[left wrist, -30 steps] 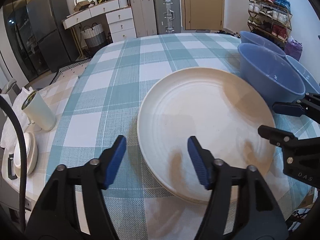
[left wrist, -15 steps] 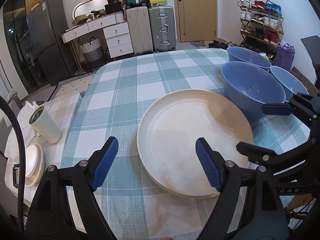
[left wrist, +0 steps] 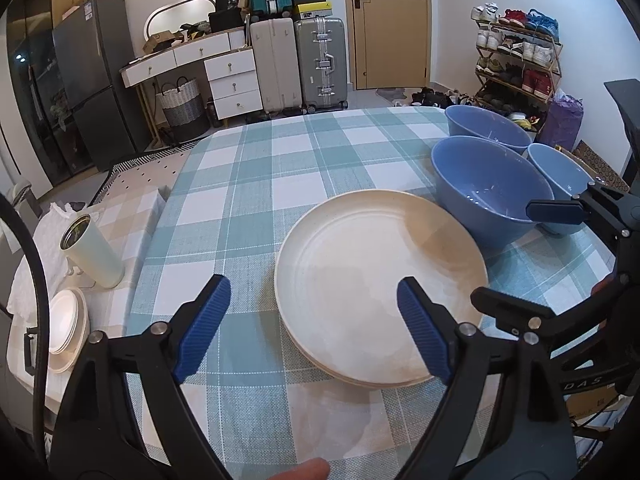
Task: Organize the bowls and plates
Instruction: 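Withdraw both grippers from the plates and move toward the blue bowls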
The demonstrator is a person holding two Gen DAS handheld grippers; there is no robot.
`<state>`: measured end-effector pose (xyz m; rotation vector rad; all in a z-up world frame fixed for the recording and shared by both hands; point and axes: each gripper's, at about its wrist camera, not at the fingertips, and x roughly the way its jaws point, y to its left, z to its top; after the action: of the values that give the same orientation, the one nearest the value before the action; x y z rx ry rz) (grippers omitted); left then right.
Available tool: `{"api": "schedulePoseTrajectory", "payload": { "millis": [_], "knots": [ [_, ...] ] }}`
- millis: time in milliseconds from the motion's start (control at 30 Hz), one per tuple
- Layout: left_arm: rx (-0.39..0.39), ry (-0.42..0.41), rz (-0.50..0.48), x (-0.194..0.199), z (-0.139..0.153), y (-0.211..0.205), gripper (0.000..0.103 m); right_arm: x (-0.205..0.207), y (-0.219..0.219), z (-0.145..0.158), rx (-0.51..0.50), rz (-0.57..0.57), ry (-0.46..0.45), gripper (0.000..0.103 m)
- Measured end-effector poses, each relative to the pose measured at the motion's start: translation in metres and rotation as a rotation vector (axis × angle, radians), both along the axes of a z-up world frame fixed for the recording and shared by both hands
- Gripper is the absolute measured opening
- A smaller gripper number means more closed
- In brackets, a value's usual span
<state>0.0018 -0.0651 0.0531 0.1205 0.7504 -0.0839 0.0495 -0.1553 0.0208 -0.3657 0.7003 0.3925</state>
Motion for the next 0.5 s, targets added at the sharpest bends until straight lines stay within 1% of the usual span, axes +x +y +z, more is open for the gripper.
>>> {"api": "schedulePoseTrajectory", "payload": {
  "millis": [67,100,200,333,500],
  "knots": [
    [0.000,-0.022,0.010,-0.003,0.004,0.000,0.101,-0.003,0.000,0.002,-0.007,0.005,-0.010,0.099],
    [-0.006,-0.029,0.007,-0.004,0.006,0.000,0.101,-0.004,0.000,0.003,-0.012,0.005,-0.015,0.100],
    [-0.034,-0.021,-0.010,-0.005,0.009,-0.001,0.101,-0.006,-0.002,0.006,-0.009,0.006,-0.023,0.100],
    [-0.039,-0.027,-0.006,-0.004,0.012,-0.003,0.101,-0.005,-0.011,0.013,-0.006,-0.010,-0.043,0.101],
    [-0.065,-0.028,-0.004,0.003,0.016,-0.005,0.101,-0.004,-0.026,0.022,-0.003,-0.038,-0.063,0.101]
  ]
}}
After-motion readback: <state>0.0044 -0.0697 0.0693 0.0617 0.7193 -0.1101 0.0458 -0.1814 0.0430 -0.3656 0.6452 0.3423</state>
